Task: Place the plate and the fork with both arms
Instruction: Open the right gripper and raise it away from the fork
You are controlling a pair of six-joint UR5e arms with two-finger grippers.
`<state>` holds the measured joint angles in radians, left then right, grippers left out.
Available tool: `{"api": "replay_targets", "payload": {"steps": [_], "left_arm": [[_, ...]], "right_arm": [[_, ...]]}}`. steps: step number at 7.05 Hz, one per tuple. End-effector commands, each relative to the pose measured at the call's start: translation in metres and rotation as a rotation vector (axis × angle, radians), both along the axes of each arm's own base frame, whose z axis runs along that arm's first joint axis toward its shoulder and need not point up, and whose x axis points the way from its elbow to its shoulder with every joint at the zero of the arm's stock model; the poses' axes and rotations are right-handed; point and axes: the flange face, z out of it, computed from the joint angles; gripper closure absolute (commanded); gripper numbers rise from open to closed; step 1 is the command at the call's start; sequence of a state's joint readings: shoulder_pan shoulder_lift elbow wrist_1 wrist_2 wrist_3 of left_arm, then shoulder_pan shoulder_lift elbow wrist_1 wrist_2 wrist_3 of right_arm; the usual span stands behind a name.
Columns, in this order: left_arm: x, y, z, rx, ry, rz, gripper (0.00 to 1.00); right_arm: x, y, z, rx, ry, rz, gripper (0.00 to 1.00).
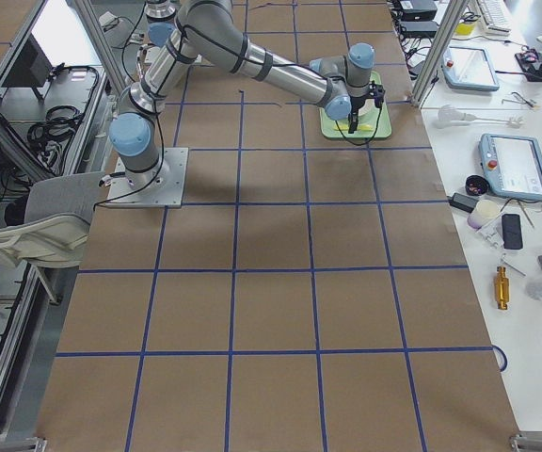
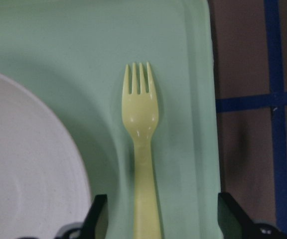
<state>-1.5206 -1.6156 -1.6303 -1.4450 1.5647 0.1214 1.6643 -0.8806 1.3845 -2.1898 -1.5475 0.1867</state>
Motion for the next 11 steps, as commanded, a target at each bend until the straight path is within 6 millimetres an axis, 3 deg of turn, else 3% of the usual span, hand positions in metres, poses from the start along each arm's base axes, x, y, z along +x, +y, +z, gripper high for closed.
{"api": "replay_targets", "payload": {"steps": [1,3,5,6,7,9,10,11], "left_arm": [[-0.001,-0.007,-0.006,0.005,0.004,0.014,0.00],[-0.003,-0.003,-0.007,0.011,-0.008,-0.002,0.00],[-0.004,-0.001,-0.006,0.011,-0.009,-0.007,0.00],[-0.003,-0.002,-0.007,0.013,-0.010,-0.005,0.00],[-0.003,-0.003,-0.009,0.014,-0.010,-0.007,0.00],[-0.003,-0.002,-0.007,0.010,-0.010,-0.007,0.00],[-0.003,-0.001,-0.006,0.008,-0.010,-0.007,0.00],[-0.004,0.001,-0.001,-0.002,-0.009,-0.008,0.00]], "right_arm": [[-0.010,0.035,0.062,0.016,0.067,-0.001,0.05],[-0.018,0.077,0.146,0.032,0.068,-0.007,0.00],[-0.023,0.132,0.231,0.039,0.064,-0.009,0.00],[-0.023,0.165,0.263,0.051,0.044,-0.005,0.17],[-0.028,0.185,0.285,0.050,0.044,-0.008,0.00],[-0.027,0.197,0.297,0.039,0.034,-0.003,0.00],[-0.028,0.199,0.280,0.067,0.038,-0.004,0.00],[-0.026,0.208,0.287,0.043,0.044,-0.009,0.00]]}}
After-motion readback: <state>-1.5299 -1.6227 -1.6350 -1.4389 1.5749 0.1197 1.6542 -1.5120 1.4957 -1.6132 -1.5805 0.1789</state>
